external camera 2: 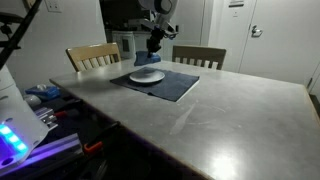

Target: Wipe the white plate with the blue towel

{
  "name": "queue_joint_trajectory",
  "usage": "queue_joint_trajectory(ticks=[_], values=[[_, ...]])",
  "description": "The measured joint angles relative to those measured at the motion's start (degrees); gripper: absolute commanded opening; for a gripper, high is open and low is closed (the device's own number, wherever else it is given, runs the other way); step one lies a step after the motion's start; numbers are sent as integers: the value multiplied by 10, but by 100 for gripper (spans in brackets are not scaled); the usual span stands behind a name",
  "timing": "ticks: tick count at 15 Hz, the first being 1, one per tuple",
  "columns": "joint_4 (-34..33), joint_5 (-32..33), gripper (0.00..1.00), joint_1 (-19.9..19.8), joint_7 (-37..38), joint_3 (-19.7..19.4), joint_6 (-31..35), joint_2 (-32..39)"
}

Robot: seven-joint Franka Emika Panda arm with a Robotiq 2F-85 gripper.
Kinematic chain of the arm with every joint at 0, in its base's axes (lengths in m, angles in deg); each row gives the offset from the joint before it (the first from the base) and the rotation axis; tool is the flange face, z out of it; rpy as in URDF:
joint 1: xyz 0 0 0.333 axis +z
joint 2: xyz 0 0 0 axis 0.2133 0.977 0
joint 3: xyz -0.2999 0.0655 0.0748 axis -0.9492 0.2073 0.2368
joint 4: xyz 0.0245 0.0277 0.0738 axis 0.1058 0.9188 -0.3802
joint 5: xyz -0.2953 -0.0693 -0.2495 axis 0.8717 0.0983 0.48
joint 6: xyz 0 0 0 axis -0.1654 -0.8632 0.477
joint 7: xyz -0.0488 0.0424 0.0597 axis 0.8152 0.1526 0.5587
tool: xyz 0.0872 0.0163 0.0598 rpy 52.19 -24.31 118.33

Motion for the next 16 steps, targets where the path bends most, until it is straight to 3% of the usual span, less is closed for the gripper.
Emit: queue_joint_trajectory(ticks=[6, 16], values=[[-30, 68, 2, 50, 0, 4, 28, 9], [-105, 92, 2, 52, -129, 29, 44, 100]])
